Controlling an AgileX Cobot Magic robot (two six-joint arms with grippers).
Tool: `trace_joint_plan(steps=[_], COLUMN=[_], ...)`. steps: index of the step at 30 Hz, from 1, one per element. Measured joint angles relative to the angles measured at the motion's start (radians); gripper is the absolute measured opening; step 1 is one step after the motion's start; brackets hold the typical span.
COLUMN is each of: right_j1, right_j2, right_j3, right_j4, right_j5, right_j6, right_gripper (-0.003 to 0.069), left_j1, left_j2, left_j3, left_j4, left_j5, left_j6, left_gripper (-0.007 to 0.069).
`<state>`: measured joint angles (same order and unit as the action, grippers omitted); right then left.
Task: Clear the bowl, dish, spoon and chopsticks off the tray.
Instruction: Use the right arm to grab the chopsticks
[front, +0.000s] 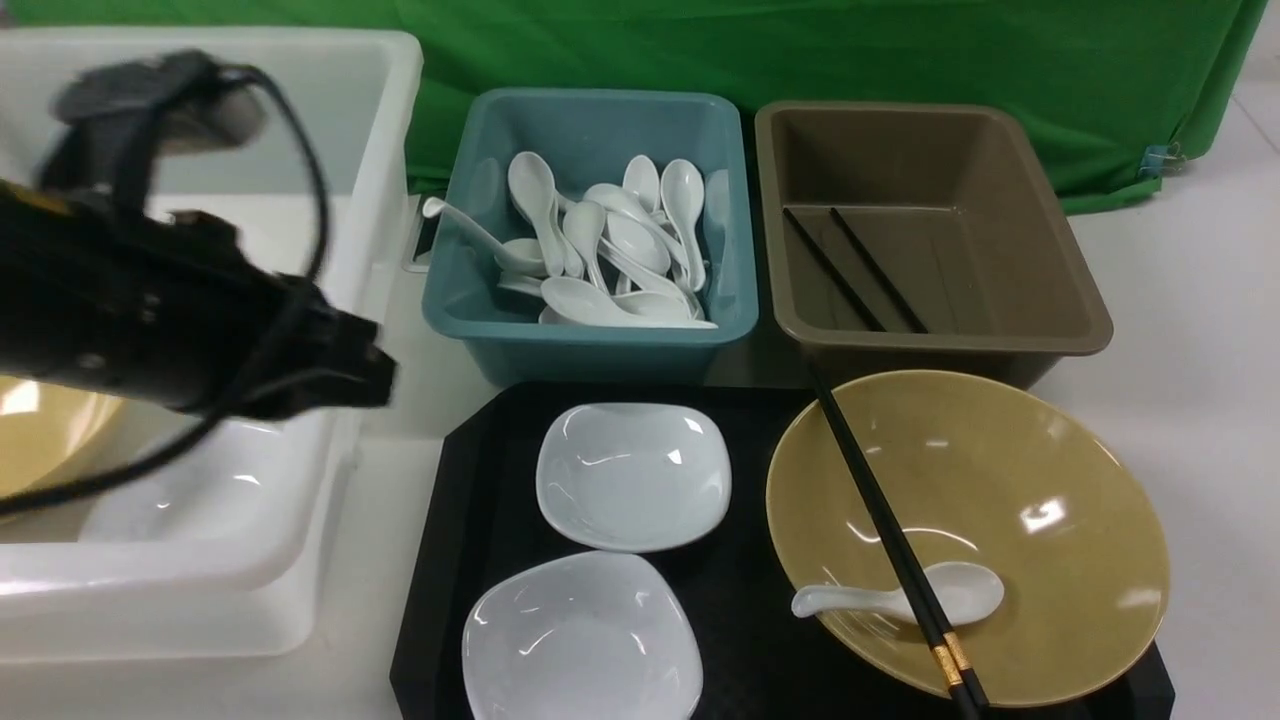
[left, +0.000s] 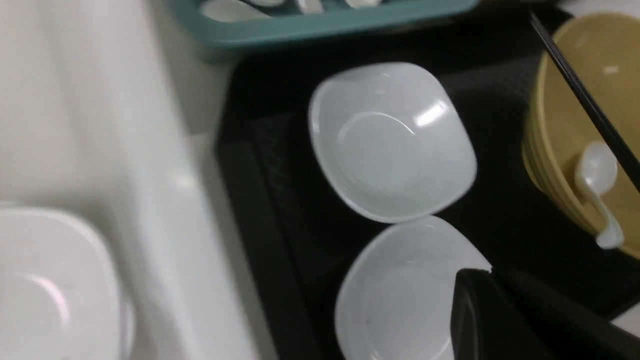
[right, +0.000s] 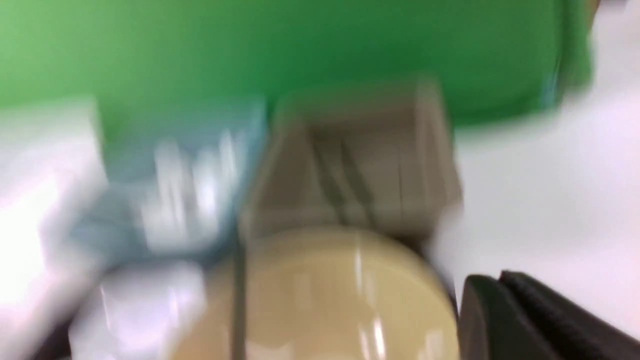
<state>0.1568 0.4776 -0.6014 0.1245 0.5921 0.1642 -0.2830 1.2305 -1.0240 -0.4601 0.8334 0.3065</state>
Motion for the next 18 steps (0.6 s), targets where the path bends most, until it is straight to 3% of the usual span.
trace_joint_plan(steps=[5, 10, 13, 18], right_j1=[0.078, 0.143, 0.221, 0.312], right_j2=[0.381, 0.668, 0.832, 1.012], right_j3=[-0.24, -0.396, -0.482, -0.566], right_j4=[0.008, 0.03, 0.035, 0.044], right_j5=[0.316, 0.384, 0.374, 0.296], right_j6=[-0.138, -0.187, -0.207, -0.213], right_gripper=[0.0006, 0.0045, 0.0174, 0.0414], left_j1=[-0.245, -0.347, -0.364, -0.364], left_j2=[0.097, 0.141, 0.143, 0.147], left_j3=[-0.05, -0.124, -0.138, -0.142], left_j4=[0.098, 0.138, 0.097, 0.082], left_j5=[0.016, -0.011, -0.077, -0.145], left_j6=[-0.037, 0.052, 0.148, 0.194], left_gripper=[-0.0009, -0.0009, -0.0007, -0.0006])
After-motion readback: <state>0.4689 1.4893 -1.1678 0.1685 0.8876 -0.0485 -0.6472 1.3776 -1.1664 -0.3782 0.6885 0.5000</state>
